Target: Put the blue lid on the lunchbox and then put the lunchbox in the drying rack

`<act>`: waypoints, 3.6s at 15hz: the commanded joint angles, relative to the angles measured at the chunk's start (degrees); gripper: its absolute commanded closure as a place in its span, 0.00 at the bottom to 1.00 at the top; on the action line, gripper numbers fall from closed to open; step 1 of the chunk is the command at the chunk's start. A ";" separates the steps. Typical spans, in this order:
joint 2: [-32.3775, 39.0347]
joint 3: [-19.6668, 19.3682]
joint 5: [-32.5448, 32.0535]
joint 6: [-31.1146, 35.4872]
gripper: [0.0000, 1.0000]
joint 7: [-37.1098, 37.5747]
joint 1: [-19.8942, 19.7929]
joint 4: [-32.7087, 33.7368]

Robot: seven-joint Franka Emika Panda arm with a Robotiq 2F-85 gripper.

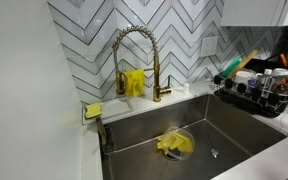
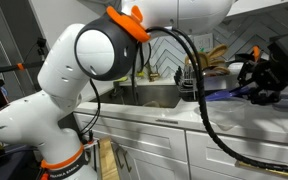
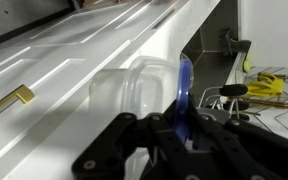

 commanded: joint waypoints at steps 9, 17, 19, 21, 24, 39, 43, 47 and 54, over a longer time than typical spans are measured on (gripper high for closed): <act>-3.84 0.32 6.57 -1.58 0.98 1.24 -4.54 -9.14; -2.98 -0.52 6.97 0.29 0.98 1.46 -4.57 -13.18; -3.03 -0.42 7.55 1.22 0.98 1.12 -4.71 -13.86; -3.06 -0.32 8.27 2.30 0.98 0.41 -4.86 -14.44; -2.52 -0.27 9.25 2.76 0.98 0.65 -5.05 -14.30; -2.36 -1.44 8.76 6.12 0.98 1.47 -4.52 -14.90; -2.72 -0.92 10.90 5.49 0.98 1.91 -5.47 -15.08; -5.06 -1.23 13.41 6.11 0.98 3.17 -5.66 -17.93; -9.87 -2.02 13.65 8.68 0.98 4.97 -4.49 -25.27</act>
